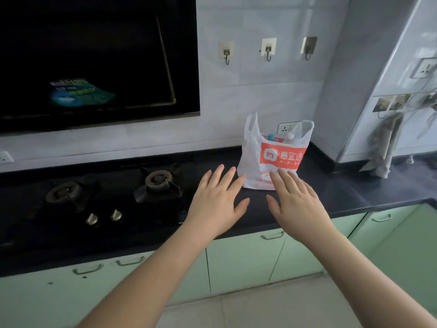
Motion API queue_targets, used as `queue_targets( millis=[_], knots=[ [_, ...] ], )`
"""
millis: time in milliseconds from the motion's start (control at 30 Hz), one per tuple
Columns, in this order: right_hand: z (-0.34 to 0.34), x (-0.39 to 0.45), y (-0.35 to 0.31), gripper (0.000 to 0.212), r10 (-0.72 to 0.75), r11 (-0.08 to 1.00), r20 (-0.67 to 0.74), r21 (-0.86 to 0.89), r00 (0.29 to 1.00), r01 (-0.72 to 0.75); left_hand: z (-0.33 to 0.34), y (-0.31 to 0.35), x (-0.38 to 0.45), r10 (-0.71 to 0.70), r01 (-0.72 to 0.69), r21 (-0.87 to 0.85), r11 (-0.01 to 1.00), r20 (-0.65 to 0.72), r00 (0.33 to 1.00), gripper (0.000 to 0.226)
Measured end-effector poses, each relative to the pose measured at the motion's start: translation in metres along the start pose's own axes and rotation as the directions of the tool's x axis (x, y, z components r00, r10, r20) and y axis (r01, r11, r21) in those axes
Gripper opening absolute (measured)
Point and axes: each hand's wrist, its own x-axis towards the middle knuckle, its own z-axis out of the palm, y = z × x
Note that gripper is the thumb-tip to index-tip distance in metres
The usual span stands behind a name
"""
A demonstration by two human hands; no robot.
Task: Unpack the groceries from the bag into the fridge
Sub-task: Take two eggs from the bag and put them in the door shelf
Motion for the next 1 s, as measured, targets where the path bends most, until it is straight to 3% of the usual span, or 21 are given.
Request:
queue_targets(
  millis=[233,533,733,900,1000],
  knots=[
    [0.016,0.023,0.016,0.059,0.116,0.993,0.04,-0.022,0.992,-0.115,0.028,-0.016,0.052,0.057,-0.055,-0.027,0.998,0.05,0.997,0.064],
    [0.034,0.055,0.079,0.07,0.206,0.979,0.09,-0.022,0.974,-0.205,0.058,0.016,0.131,0.119,-0.115,-0.065,0.991,0.059,0.991,0.064],
    [0.048,0.085,0.139,0.066,0.182,0.982,0.137,0.022,0.974,-0.187,0.082,0.05,0.186,0.105,-0.099,-0.058,0.993,0.107,0.989,0.067],
    [0.06,0.112,0.179,0.079,0.113,0.99,0.185,0.061,0.976,-0.126,0.088,0.075,0.227,0.059,-0.056,-0.035,0.998,0.097,0.993,0.068],
    [0.067,0.125,0.194,0.068,0.073,0.991,0.214,0.094,0.974,-0.095,0.095,0.082,0.24,0.009,-0.007,-0.024,1.0,0.112,0.994,0.067]
  ],
)
